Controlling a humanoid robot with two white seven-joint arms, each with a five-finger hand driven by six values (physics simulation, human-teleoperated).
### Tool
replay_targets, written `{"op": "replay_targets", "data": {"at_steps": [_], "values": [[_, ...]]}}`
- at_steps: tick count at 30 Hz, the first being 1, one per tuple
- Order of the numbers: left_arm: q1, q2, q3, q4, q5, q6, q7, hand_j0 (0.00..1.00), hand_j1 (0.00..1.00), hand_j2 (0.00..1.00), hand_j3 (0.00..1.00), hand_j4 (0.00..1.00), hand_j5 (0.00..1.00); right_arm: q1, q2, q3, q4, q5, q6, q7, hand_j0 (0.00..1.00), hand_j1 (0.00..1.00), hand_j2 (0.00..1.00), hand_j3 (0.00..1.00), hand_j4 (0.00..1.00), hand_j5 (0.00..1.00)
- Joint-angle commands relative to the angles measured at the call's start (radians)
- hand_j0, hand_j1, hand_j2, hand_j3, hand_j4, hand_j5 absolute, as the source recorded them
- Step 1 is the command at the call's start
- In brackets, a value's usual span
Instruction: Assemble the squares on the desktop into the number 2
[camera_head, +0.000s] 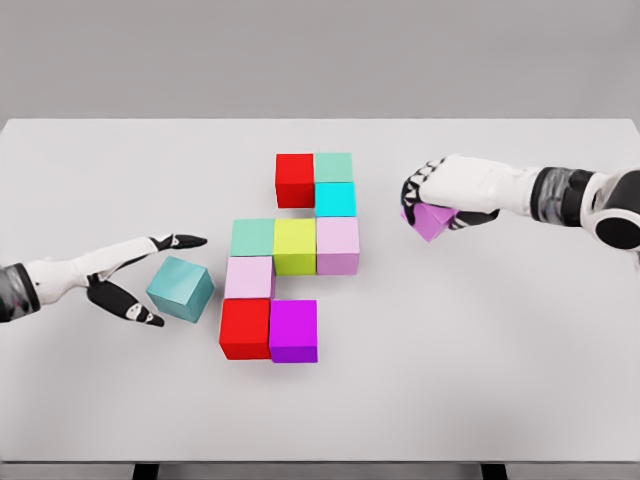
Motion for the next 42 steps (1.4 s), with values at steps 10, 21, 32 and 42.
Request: {"op": "replay_targets", "data": {"at_steps": [10, 21, 32, 42], "values": [[-0.023, -0.026, -0.022, 0.03, -0.014, 0.003, 0.0, 1.0, 1.0, 1.0, 1.0, 1.0, 1.0, 0.045, -0.173, 0.001, -0.125, -0.033, -0.247, -0.001, 0.49, 0.49, 0.49, 0.49, 0.49, 0.49], [-0.038, -0.045, -0.032, 0.056, -0.014, 0.003, 0.0, 0.95, 0.95, 0.95, 0.95, 0.95, 0.95, 0.046, -0.078, 0.122, -0.125, -0.057, -0.247, -0.001, 0.49, 0.49, 0.49, 0.49, 0.49, 0.49], [-0.035, -0.038, -0.053, 0.059, -0.012, 0.005, 0.0, 0.82, 0.82, 0.82, 0.82, 0.82, 0.82, 0.012, -0.101, 0.131, -0.127, -0.192, -0.247, -0.001, 0.5, 0.5, 0.5, 0.5, 0.5, 0.5], [-0.034, -0.034, -0.051, 0.058, -0.005, 0.006, 0.0, 0.54, 0.54, 0.54, 0.54, 0.54, 0.54, -0.023, -0.056, 0.18, -0.128, -0.198, -0.247, -0.001, 0.49, 0.49, 0.49, 0.49, 0.49, 0.49]]}}
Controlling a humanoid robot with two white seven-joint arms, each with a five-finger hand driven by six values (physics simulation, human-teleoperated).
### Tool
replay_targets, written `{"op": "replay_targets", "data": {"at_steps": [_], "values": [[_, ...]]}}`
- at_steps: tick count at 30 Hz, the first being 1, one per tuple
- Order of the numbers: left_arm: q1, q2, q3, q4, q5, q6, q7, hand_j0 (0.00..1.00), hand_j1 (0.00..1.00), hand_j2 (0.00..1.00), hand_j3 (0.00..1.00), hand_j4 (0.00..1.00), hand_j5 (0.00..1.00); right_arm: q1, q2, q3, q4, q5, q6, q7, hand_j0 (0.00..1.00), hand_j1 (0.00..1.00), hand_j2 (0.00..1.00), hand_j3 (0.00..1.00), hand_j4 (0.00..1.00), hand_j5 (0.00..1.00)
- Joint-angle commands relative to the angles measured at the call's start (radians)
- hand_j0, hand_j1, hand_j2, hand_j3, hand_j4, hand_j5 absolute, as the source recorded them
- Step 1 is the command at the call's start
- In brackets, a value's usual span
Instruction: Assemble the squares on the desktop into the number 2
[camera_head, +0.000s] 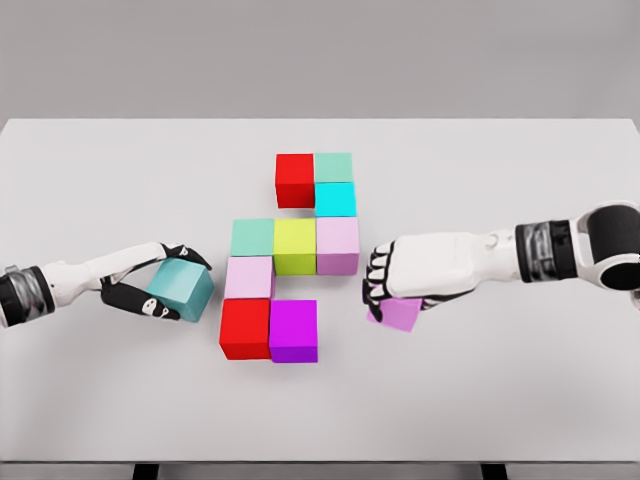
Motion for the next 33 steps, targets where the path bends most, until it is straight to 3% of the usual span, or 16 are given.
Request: {"op": "replay_targets", "data": {"at_steps": [1, 8, 16, 17, 18, 19, 21, 24, 28, 33], "values": [[0.0, 0.002, -0.004, 0.0, -0.004, 0.002, 0.006, 0.52, 0.52, 0.52, 0.52, 0.52, 0.52, 0.0, 0.012, 0.013, 0.0, -0.008, 0.003, -0.001, 0.49, 0.49, 0.49, 0.49, 0.49, 0.49], [-0.011, -0.005, 0.008, -0.002, 0.003, 0.097, 0.006, 0.44, 0.44, 0.44, 0.44, 0.44, 0.44, -0.021, 0.052, 0.062, 0.0, -0.008, 0.003, -0.001, 0.49, 0.49, 0.49, 0.49, 0.49, 0.49], [-0.072, -0.033, 0.05, 0.003, 0.0, 0.156, 0.006, 0.37, 0.37, 0.37, 0.37, 0.37, 0.37, -0.04, 0.069, 0.116, 0.0, -0.008, 0.003, -0.001, 0.5, 0.5, 0.5, 0.5, 0.5, 0.5], [-0.083, -0.045, 0.053, 0.003, -0.007, 0.17, 0.006, 0.37, 0.37, 0.37, 0.37, 0.37, 0.37, -0.041, 0.067, 0.116, -0.002, -0.008, 0.003, -0.001, 0.6, 0.6, 0.6, 0.6, 0.6, 0.6], [-0.097, -0.047, 0.051, 0.008, -0.01, 0.184, 0.006, 0.37, 0.37, 0.37, 0.37, 0.37, 0.37, -0.041, 0.067, 0.116, 0.0, -0.008, 0.003, -0.001, 0.93, 0.93, 0.93, 0.93, 0.93, 0.93], [-0.104, -0.047, 0.051, 0.011, -0.01, 0.196, 0.006, 0.37, 0.37, 0.37, 0.37, 0.37, 0.37, -0.041, 0.064, 0.116, 0.0, -0.008, 0.003, -0.001, 1.0, 1.0, 1.0, 1.0, 1.0, 1.0], [-0.129, -0.056, 0.051, 0.014, -0.011, 0.226, 0.006, 0.37, 0.37, 0.37, 0.37, 0.37, 0.37, -0.043, 0.052, 0.115, 0.0, -0.008, 0.003, -0.001, 1.0, 1.0, 1.0, 1.0, 1.0, 1.0], [-0.175, -0.087, 0.05, 0.077, -0.013, 0.23, 0.006, 0.37, 0.37, 0.37, 0.37, 0.37, 0.37, -0.064, 0.007, 0.084, 0.001, -0.07, 0.003, -0.001, 1.0, 1.0, 1.0, 1.0, 1.0, 1.0], [-0.235, -0.137, 0.048, 0.136, -0.034, 0.287, 0.006, 0.36, 0.36, 0.36, 0.36, 0.36, 0.36, -0.066, -0.043, -0.06, 0.001, -0.165, 0.003, -0.001, 1.0, 1.0, 1.0, 1.0, 1.0, 1.0], [-0.296, -0.212, 0.05, 0.196, -0.08, 0.318, 0.006, 0.34, 0.34, 0.34, 0.34, 0.34, 0.34, -0.051, -0.246, -0.039, 0.0, -0.173, 0.003, -0.001, 1.0, 1.0, 1.0, 1.0, 1.0, 1.0]]}}
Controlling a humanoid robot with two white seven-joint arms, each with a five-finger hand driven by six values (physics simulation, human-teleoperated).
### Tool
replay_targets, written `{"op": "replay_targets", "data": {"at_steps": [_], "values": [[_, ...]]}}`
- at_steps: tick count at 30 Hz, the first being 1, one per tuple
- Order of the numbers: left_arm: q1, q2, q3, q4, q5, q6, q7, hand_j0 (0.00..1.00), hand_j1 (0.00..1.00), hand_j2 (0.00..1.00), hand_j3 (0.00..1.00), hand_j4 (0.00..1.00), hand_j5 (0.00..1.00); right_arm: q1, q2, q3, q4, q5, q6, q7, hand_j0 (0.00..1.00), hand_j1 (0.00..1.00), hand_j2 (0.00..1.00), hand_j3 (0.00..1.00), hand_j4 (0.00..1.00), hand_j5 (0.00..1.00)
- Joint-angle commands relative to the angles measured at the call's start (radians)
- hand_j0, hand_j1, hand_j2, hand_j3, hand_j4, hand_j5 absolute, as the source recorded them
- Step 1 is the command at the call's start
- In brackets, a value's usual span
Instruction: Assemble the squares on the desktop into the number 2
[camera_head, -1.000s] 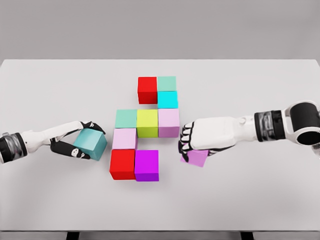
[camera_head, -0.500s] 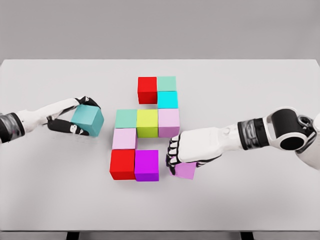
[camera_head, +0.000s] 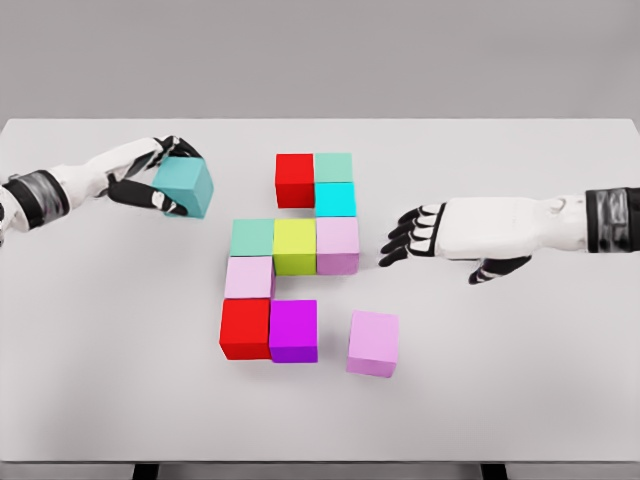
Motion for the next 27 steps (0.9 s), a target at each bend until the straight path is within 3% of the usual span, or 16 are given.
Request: {"op": "replay_targets", "data": {"at_steps": [1, 2, 8, 16, 27], "values": [[0.0, -0.04, 0.001, 0.044, -0.02, 0.012, 0.001, 0.34, 0.34, 0.34, 0.34, 0.34, 0.34, 0.0, -0.107, 0.027, -0.001, -0.014, 0.002, 0.0, 1.0, 1.0, 1.0, 1.0, 1.0, 1.0], [-0.014, -0.055, 0.001, 0.061, -0.029, 0.012, 0.001, 0.34, 0.34, 0.34, 0.34, 0.34, 0.34, -0.002, -0.13, 0.053, -0.001, -0.014, 0.002, 0.0, 1.0, 1.0, 1.0, 1.0, 1.0, 1.0], [-0.083, -0.152, 0.003, 0.156, -0.109, 0.018, 0.001, 0.34, 0.34, 0.34, 0.34, 0.34, 0.34, -0.005, -0.12, 0.233, -0.004, -0.011, 0.002, 0.0, 1.0, 1.0, 1.0, 1.0, 1.0, 1.0], [-0.123, -0.213, 0.003, 0.206, -0.14, 0.081, 0.001, 0.3, 0.3, 0.3, 0.3, 0.3, 0.3, -0.005, -0.118, 0.303, -0.007, -0.011, 0.002, 0.0, 1.0, 1.0, 1.0, 1.0, 1.0, 1.0], [-0.164, -0.296, 0.004, 0.266, -0.25, 0.098, 0.001, 0.3, 0.3, 0.3, 0.3, 0.3, 0.3, -0.014, -0.051, 0.316, -0.007, -0.012, 0.002, 0.0, 1.0, 1.0, 1.0, 1.0, 1.0, 1.0]]}}
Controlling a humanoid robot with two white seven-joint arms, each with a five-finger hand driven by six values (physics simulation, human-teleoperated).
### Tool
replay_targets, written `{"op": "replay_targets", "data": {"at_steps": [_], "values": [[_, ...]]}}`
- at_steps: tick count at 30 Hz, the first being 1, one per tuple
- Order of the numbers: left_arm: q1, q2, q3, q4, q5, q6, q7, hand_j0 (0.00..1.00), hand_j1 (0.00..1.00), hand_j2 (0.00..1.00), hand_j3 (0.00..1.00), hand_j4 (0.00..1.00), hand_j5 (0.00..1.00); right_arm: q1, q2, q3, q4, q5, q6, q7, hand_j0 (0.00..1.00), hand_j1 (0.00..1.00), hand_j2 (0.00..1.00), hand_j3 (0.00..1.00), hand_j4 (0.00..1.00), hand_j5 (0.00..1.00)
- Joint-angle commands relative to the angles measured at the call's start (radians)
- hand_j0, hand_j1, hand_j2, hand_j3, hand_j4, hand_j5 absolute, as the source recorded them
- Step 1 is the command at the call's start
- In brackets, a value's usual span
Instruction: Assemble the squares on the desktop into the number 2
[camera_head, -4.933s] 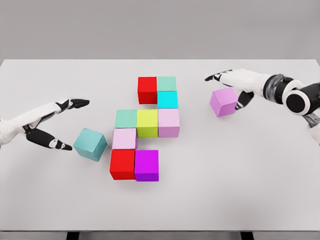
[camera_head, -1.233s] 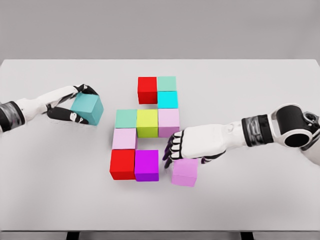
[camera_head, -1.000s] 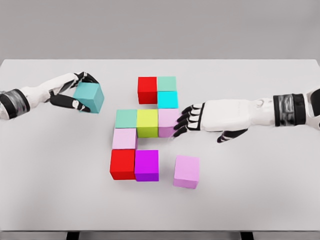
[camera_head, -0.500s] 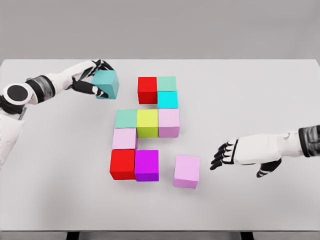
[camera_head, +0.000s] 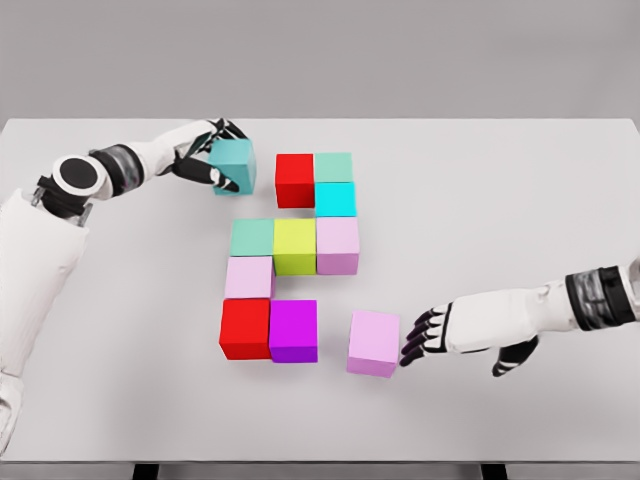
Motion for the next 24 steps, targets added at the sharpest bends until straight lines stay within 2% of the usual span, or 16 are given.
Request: {"op": "replay_targets", "data": {"at_steps": [1, 10, 24], "values": [[0.0, -0.013, 0.001, 0.003, -0.018, 0.0, 0.002, 0.3, 0.3, 0.3, 0.3, 0.3, 0.3, 0.0, 0.009, 0.0, 0.0, -0.006, 0.002, 0.0, 1.0, 1.0, 1.0, 1.0, 1.0, 1.0], [0.0, -0.031, 0.004, -0.005, -0.1, -0.015, 0.002, 0.3, 0.3, 0.3, 0.3, 0.3, 0.3, -0.023, 0.034, -0.001, 0.001, -0.009, 0.002, 0.0, 1.0, 1.0, 1.0, 1.0, 1.0, 1.0], [0.005, -0.051, 0.01, -0.011, -0.146, -0.018, 0.002, 0.3, 0.3, 0.3, 0.3, 0.3, 0.3, -0.032, 0.058, -0.004, 0.006, -0.009, 0.002, 0.0, 1.0, 1.0, 1.0, 1.0, 1.0, 1.0]]}}
